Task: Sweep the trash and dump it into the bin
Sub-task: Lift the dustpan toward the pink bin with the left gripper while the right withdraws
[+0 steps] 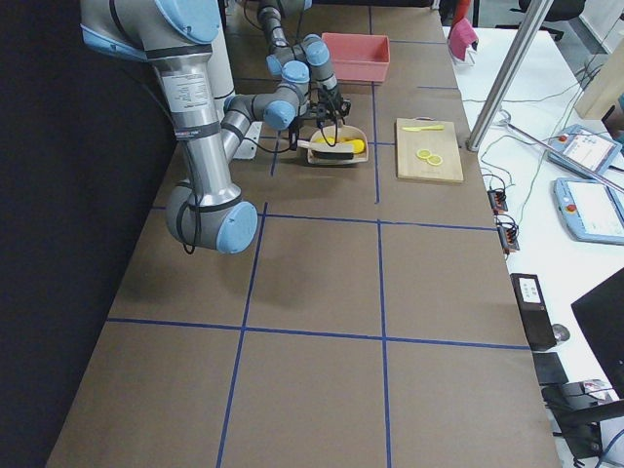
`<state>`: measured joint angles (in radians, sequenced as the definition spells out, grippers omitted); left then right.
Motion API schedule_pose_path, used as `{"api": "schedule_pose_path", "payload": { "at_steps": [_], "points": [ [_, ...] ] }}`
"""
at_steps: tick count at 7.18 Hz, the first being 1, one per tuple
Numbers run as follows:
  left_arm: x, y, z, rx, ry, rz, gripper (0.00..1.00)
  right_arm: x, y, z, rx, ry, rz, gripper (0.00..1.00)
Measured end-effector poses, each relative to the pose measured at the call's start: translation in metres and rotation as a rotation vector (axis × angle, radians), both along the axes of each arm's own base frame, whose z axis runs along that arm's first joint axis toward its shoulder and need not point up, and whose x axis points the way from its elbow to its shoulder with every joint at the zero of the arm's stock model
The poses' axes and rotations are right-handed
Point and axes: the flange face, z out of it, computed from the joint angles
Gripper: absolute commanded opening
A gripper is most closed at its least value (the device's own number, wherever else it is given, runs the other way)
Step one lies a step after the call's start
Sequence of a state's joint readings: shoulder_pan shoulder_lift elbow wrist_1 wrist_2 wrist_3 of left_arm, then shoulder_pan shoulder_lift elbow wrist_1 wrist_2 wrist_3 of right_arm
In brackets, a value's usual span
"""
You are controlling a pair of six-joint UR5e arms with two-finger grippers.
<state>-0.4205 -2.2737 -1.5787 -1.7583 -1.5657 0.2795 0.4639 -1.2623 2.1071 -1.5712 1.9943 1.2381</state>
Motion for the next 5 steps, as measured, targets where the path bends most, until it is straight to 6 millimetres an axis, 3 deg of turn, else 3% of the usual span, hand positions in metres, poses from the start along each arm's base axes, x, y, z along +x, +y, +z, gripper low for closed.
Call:
{"api": "schedule_pose_path", "payload": {
  "at_steps": [2, 4, 5],
  "points": [
    [-0.017, -0.013, -0.003, -0.039, 0.054, 0.018, 0.00, 0.048, -0.016, -0.001, -0.026, -0.029, 0.041, 0.00],
    [-0.061, -0.038, -0.012, -0.078, 0.108, 0.028, 0.00, 0.104, -0.024, 0.014, -0.054, -0.031, 0.084, 0.00],
    [-0.091, -0.044, -0.007, -0.086, 0.127, 0.022, 0.00, 0.118, -0.025, 0.024, -0.064, -0.018, 0.098, 0.00]
  ]
}}
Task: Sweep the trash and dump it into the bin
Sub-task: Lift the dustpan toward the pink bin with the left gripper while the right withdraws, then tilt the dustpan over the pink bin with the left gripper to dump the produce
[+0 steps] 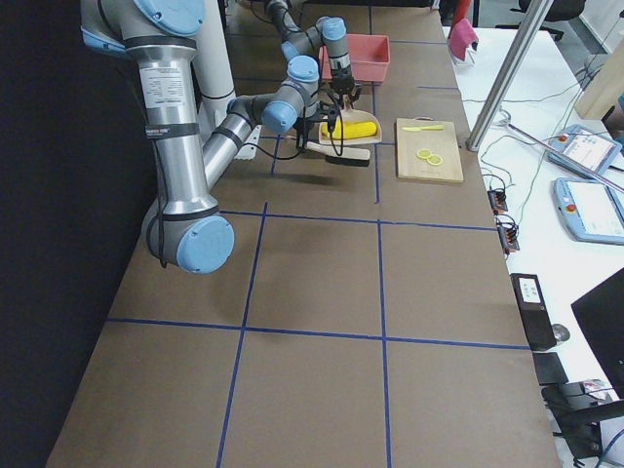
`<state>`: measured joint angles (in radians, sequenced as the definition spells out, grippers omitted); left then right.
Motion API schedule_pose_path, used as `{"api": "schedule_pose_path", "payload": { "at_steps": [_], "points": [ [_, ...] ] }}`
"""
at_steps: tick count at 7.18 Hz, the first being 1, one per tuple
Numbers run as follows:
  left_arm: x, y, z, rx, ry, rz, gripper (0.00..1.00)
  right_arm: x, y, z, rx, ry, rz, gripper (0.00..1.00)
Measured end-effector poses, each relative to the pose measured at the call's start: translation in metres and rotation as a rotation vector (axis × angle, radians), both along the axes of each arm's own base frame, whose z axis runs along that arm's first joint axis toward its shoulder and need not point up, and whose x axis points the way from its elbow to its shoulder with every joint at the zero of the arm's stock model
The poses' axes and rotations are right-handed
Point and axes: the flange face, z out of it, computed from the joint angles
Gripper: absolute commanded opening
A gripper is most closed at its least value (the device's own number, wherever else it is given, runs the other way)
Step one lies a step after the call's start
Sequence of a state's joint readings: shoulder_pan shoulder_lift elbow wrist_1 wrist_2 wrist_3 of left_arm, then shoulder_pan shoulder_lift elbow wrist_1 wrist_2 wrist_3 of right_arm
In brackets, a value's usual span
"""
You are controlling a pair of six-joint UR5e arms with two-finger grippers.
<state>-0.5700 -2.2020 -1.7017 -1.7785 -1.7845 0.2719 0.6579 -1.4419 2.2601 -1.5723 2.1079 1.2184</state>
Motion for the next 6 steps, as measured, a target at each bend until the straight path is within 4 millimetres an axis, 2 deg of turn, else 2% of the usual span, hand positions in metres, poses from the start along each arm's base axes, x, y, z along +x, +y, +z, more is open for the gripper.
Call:
{"api": "schedule_pose_path", "payload": {
  "at_steps": [2, 3, 4, 6],
  "points": [
    [-0.077, -0.004, 0.009, 0.000, 0.033, -0.039, 0.00, 0.021, -0.002, 0.021, -0.014, 0.035, 0.019, 0.00],
    [-0.125, -0.013, 0.023, -0.029, 0.046, -0.060, 0.00, 0.034, -0.003, 0.037, -0.004, 0.061, 0.014, 0.00],
    [-0.178, -0.030, 0.042, -0.069, 0.056, -0.065, 0.00, 0.044, -0.002, 0.052, 0.009, 0.084, 0.001, 0.00],
    [-0.287, -0.060, 0.096, -0.066, 0.034, -0.044, 0.00, 0.055, 0.000, 0.070, 0.017, 0.113, -0.016, 0.00]
  ]
}}
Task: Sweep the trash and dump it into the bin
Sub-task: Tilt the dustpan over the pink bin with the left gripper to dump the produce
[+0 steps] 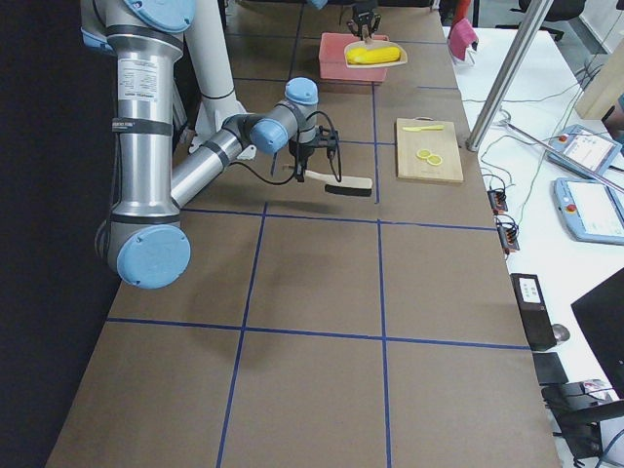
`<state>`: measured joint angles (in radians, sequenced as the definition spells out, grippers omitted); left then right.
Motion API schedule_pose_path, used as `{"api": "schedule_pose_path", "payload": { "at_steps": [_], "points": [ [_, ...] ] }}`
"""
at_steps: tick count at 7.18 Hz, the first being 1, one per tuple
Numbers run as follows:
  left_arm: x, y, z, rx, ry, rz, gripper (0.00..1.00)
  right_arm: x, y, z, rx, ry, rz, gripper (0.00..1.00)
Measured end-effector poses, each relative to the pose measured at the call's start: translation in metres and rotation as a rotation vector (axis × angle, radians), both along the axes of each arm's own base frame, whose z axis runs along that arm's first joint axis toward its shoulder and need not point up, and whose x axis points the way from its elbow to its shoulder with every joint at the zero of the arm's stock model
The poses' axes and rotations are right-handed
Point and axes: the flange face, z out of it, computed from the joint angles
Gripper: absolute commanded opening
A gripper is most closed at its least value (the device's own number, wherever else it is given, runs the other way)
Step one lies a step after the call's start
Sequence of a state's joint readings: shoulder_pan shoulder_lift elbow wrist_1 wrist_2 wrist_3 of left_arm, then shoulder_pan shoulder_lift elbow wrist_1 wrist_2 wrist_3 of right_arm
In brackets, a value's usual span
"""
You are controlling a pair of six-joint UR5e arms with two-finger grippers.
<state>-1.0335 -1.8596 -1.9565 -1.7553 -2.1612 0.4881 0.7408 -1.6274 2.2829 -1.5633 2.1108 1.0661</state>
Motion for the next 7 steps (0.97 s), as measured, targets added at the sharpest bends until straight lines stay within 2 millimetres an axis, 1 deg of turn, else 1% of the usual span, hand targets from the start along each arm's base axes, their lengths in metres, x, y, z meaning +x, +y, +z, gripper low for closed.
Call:
{"api": "schedule_pose_path", "payload": {
  "at_steps": [1, 2, 3, 4, 5, 6, 7],
  "points": [
    [-0.049, -0.008, 0.029, 0.026, -0.033, 0.003, 0.00, 0.005, 0.001, 0.007, 0.004, 0.012, -0.008, 0.00],
    [-0.091, -0.011, 0.061, 0.060, -0.081, 0.010, 0.00, 0.009, 0.002, 0.015, 0.008, 0.026, -0.015, 0.00],
    [-0.130, -0.007, 0.097, 0.091, -0.138, 0.026, 0.00, 0.011, 0.003, 0.020, 0.009, 0.036, -0.019, 0.00],
    [-0.158, -0.002, 0.125, 0.115, -0.192, 0.036, 0.00, 0.013, 0.004, 0.024, 0.007, 0.044, -0.021, 0.00],
    [-0.182, 0.000, 0.144, 0.149, -0.261, 0.037, 0.00, 0.014, 0.005, 0.028, 0.003, 0.050, -0.021, 0.00],
    [-0.199, -0.001, 0.154, 0.198, -0.360, 0.032, 0.00, 0.014, 0.006, 0.031, -0.001, 0.055, -0.022, 0.00],
    [-0.211, -0.003, 0.160, 0.245, -0.473, 0.026, 0.00, 0.015, 0.006, 0.032, -0.003, 0.058, -0.022, 0.00]
  ]
}}
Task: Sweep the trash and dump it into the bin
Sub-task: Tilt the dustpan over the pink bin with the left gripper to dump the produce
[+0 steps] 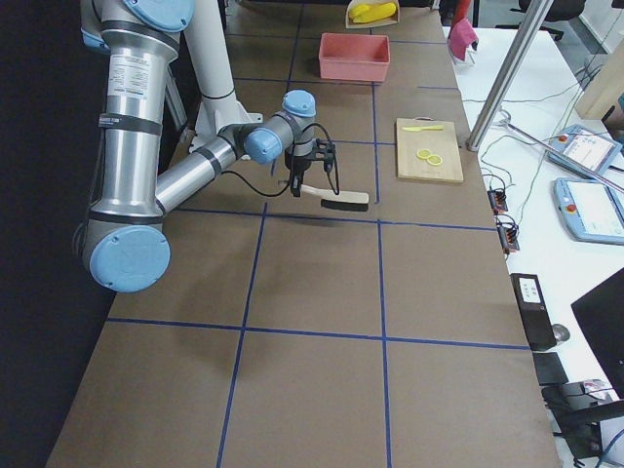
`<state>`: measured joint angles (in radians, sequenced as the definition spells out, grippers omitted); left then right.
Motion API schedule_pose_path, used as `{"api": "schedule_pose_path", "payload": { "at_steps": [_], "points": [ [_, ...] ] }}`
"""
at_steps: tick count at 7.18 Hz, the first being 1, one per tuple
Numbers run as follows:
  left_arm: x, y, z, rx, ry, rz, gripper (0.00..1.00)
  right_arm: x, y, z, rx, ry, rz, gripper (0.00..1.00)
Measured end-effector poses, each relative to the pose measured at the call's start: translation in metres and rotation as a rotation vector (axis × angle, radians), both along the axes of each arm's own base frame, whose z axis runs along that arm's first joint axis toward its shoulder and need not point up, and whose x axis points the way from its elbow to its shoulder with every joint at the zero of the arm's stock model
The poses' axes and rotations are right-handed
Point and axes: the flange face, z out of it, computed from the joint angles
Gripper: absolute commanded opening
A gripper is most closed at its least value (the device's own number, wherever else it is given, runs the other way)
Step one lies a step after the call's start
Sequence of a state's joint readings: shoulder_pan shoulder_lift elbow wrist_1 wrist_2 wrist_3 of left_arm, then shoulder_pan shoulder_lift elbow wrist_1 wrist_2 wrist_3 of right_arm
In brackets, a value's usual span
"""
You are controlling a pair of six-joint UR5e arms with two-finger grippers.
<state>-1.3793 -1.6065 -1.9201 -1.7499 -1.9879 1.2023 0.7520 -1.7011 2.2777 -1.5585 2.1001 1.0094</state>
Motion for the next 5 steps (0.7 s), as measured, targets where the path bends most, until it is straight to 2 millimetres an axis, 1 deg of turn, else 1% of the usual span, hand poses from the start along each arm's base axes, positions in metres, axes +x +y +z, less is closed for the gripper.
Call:
{"api": "schedule_pose_path", "payload": {
  "at_steps": [1, 2, 3, 5],
  "points": [
    [-0.009, -0.003, 0.003, 0.040, -0.112, 0.000, 0.00, 0.000, 0.000, 0.001, -0.002, 0.002, 0.000, 0.00],
    [-0.013, -0.006, 0.003, 0.066, -0.203, 0.012, 0.00, 0.000, 0.000, 0.003, -0.004, 0.004, 0.000, 0.00],
    [-0.011, -0.009, 0.003, 0.088, -0.280, 0.042, 0.00, -0.001, 0.000, 0.003, -0.004, 0.005, 0.000, 0.00],
    [0.002, -0.018, -0.004, 0.111, -0.401, 0.105, 0.00, -0.001, -0.001, 0.003, -0.003, 0.004, -0.001, 0.00]
  ]
}}
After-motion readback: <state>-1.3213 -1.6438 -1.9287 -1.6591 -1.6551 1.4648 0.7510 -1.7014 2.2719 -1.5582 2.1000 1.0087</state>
